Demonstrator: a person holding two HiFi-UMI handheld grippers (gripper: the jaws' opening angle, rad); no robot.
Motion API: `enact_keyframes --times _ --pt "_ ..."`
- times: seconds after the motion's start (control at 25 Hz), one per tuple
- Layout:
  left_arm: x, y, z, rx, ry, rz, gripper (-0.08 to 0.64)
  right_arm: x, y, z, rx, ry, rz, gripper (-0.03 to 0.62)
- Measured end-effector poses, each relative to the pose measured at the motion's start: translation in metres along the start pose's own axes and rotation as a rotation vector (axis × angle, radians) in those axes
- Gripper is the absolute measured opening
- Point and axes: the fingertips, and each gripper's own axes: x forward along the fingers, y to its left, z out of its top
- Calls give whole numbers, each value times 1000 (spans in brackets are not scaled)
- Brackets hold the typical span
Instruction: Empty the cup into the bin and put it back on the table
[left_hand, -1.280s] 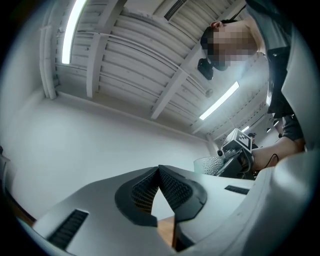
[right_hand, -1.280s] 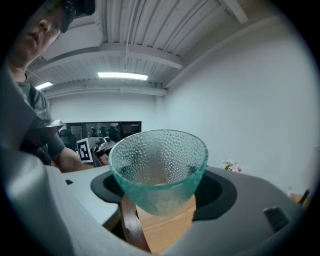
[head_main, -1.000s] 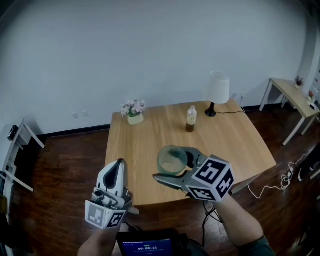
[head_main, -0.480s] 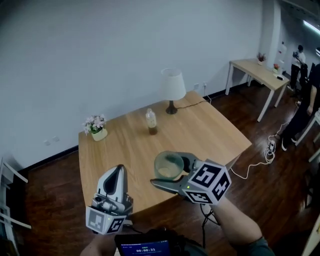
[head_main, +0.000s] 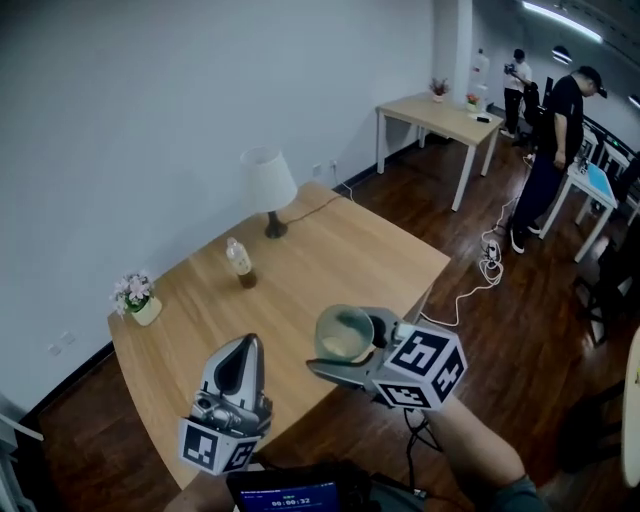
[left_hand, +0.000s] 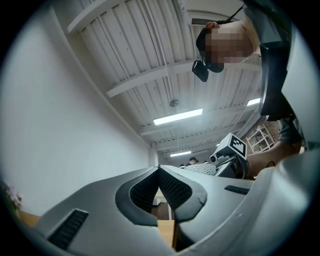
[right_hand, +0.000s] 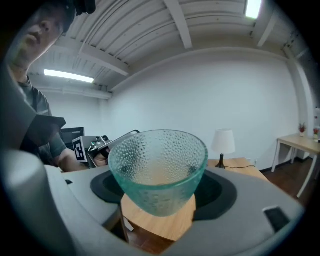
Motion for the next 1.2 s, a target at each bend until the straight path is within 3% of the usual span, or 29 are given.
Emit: enact_keyframes --times 0.4,0.72,0.96,1.2 --pt "35 -18 -29 -118 -22 -168 0 -45 -26 -24 76 24 -235 387" --pt "67 -40 -30 -121 -105 -226 0 -87 -52 -35 110 32 -356 387" --pt "98 -58 -52 -118 -92 -210 0 -121 -90 -38 87 26 -378 387" --pt "141 -94 -81 -91 -72 -201 0 -153 -142 -52 75 20 -331 387"
